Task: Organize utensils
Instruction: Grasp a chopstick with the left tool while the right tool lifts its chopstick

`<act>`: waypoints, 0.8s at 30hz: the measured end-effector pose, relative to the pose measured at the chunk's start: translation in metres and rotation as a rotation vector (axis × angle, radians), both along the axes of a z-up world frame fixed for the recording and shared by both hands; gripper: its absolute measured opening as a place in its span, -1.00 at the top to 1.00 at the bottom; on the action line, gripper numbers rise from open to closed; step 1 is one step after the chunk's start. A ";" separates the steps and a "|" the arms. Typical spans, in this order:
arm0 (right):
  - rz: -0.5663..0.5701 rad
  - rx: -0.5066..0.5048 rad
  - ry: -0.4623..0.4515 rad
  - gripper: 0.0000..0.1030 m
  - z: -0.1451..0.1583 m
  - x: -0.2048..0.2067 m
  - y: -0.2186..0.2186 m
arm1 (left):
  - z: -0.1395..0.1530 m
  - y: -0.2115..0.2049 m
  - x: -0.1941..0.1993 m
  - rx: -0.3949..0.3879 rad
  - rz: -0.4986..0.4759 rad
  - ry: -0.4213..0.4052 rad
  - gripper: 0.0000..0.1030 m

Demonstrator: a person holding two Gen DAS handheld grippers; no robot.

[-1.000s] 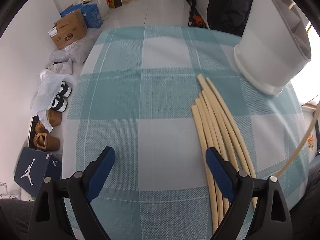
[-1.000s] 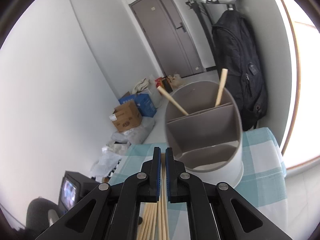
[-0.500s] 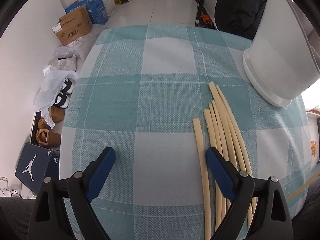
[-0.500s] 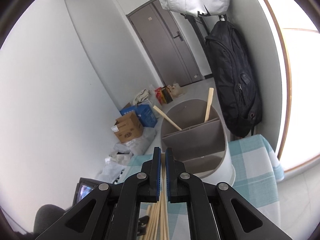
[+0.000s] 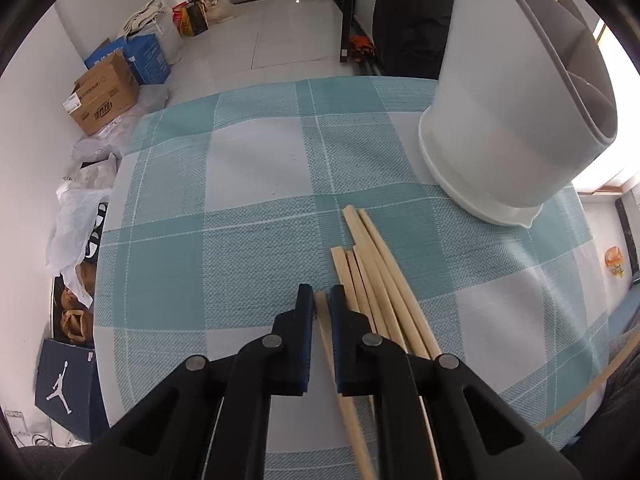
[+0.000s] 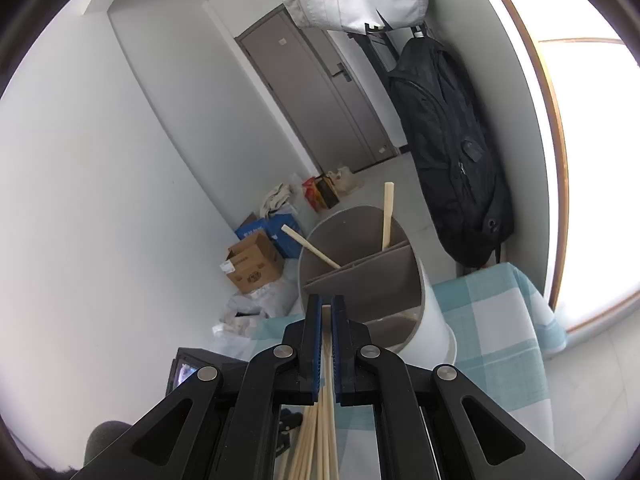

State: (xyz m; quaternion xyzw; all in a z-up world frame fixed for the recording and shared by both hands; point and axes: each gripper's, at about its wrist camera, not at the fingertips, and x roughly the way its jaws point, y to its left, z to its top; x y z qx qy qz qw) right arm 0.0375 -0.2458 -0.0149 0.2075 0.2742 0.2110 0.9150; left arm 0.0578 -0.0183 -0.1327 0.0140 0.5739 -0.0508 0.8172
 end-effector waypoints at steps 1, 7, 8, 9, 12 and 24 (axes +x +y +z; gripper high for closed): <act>-0.001 0.000 0.000 0.93 0.000 0.000 -0.001 | 0.000 0.002 0.001 -0.017 0.008 0.002 0.94; -0.014 -0.002 -0.003 0.93 0.002 -0.003 -0.004 | 0.006 0.018 0.002 -0.086 0.097 -0.013 0.95; -0.017 -0.005 -0.007 0.93 0.003 -0.004 -0.004 | 0.010 0.016 0.002 -0.098 0.110 -0.027 0.95; -0.017 -0.005 -0.011 0.93 0.003 -0.006 -0.005 | 0.015 0.019 0.000 -0.113 0.127 -0.048 0.95; -0.020 -0.016 -0.027 0.93 0.006 -0.010 -0.003 | 0.039 0.021 -0.007 -0.144 0.154 -0.137 0.95; -0.012 -0.074 -0.143 0.93 0.033 -0.025 0.014 | 0.115 0.014 -0.032 -0.237 0.086 -0.379 0.96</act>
